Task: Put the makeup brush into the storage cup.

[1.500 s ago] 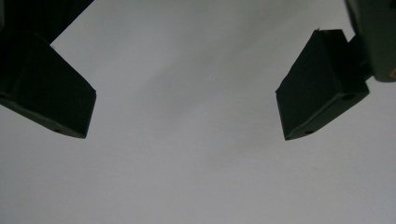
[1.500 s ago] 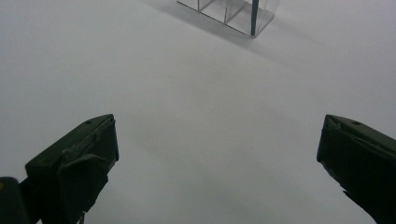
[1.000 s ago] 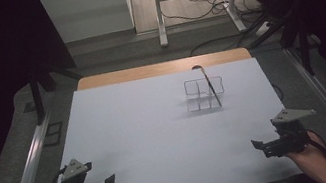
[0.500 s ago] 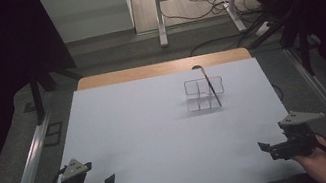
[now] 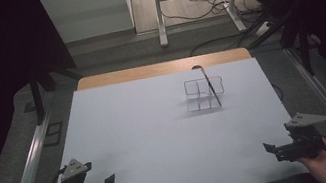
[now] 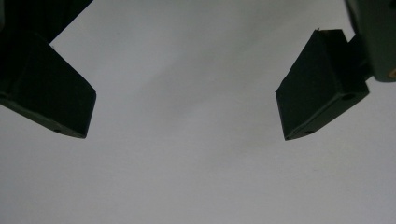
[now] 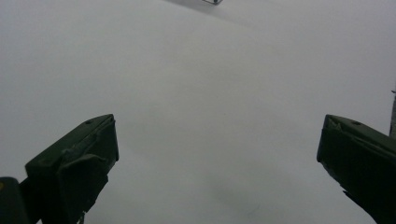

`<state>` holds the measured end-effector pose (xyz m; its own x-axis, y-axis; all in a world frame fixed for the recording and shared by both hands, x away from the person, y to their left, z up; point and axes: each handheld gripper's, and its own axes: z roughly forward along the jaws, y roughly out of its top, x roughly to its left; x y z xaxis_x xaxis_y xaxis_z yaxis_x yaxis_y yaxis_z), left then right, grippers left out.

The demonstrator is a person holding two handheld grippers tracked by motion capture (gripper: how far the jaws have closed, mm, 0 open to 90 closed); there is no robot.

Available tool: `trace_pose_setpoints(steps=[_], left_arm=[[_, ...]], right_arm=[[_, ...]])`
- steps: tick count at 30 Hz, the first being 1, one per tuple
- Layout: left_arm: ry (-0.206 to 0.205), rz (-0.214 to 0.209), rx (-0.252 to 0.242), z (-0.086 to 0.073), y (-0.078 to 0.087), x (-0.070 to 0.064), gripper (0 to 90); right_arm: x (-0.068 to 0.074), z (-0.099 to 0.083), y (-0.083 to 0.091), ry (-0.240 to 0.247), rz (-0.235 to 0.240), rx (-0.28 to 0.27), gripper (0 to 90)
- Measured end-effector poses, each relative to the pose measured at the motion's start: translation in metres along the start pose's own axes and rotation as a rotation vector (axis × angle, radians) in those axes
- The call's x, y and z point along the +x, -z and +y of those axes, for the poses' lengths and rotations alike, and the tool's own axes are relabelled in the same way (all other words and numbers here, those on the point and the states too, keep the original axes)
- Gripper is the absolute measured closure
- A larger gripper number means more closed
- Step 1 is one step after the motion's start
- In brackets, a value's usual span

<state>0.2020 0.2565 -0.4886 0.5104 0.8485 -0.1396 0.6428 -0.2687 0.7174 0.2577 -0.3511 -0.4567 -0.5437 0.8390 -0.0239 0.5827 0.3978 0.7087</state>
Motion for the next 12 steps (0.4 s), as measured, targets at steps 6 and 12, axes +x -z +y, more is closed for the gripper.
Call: trace_pose_setpoints(steps=[6,12], left_arm=[[0.002,0.001,0.000,0.0000,0.0000,-0.0001,5.1],[-0.001,0.002,0.005,0.0013,-0.0016,-0.0008,5.1]], right_arm=[[-0.0032,-0.0036,0.0023,-0.012,-0.009,0.003,0.0],[-0.0048,-0.0053,0.0026,-0.012,-0.013,0.005,0.0]])
